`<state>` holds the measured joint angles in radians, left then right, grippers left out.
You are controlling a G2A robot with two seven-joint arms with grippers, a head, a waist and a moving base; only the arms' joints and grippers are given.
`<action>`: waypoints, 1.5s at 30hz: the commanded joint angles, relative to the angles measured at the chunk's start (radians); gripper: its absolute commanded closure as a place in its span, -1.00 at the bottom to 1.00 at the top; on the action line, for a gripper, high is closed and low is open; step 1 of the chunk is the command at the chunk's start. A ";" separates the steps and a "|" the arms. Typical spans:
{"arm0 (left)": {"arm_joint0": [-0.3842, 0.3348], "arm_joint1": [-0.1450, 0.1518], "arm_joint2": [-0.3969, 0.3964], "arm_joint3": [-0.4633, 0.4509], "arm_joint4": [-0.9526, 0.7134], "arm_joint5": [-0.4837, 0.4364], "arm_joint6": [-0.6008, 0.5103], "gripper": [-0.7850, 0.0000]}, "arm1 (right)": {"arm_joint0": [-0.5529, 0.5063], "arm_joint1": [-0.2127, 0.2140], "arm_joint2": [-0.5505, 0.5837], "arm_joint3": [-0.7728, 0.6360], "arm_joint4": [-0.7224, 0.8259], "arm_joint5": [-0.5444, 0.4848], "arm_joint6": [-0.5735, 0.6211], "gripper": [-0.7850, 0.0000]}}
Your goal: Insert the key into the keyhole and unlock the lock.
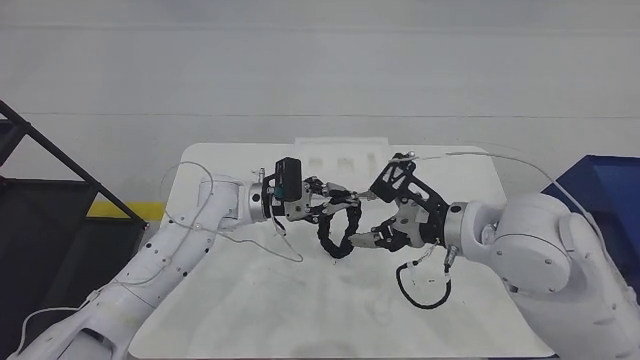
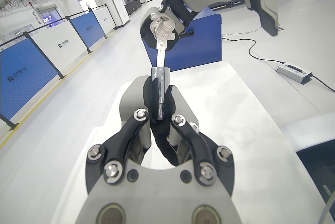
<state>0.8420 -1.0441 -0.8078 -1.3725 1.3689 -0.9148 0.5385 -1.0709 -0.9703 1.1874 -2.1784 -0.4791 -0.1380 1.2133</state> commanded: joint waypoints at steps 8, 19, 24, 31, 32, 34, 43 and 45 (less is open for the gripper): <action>0.044 0.012 -0.056 -0.056 -0.168 -0.061 -0.204 1.00 | -0.047 0.013 0.061 -0.020 0.017 -0.039 -0.008 -1.00; 0.069 0.020 -0.106 -0.114 -0.301 -0.054 -0.397 1.00 | -0.047 0.013 0.061 -0.020 0.017 -0.039 -0.008 -1.00; 0.068 0.017 -0.103 -0.124 -0.316 -0.063 -0.442 1.00 | -0.031 0.022 0.047 -0.039 -0.057 -0.156 0.042 -1.00; 0.057 0.009 -0.090 -0.108 -0.333 -0.074 -0.482 1.00 | -0.016 0.033 0.051 -0.045 -0.142 -0.383 -0.008 -1.00; 0.055 0.008 -0.089 -0.106 -0.336 -0.074 -0.486 1.00 | -0.017 0.034 0.048 -0.045 -0.154 -0.407 -0.019 -1.00; 0.051 0.005 -0.086 -0.101 -0.341 -0.075 -0.492 1.00 | -0.018 0.035 0.035 -0.050 -0.178 -0.440 -0.041 -1.00; 0.037 -0.008 -0.074 -0.090 -0.350 -0.075 -0.508 1.00 | 0.004 0.032 -0.042 -0.034 -0.244 -0.460 -0.089 -1.00; 0.035 -0.010 -0.073 -0.090 -0.347 -0.078 -0.508 1.00 | 0.009 0.032 -0.054 -0.031 -0.247 -0.461 -0.096 -1.00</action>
<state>0.8779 -1.0530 -0.8809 -1.4621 1.0199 -0.9913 0.0304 -1.0641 -0.9386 1.1384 -2.2110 -0.7256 -0.5985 1.1204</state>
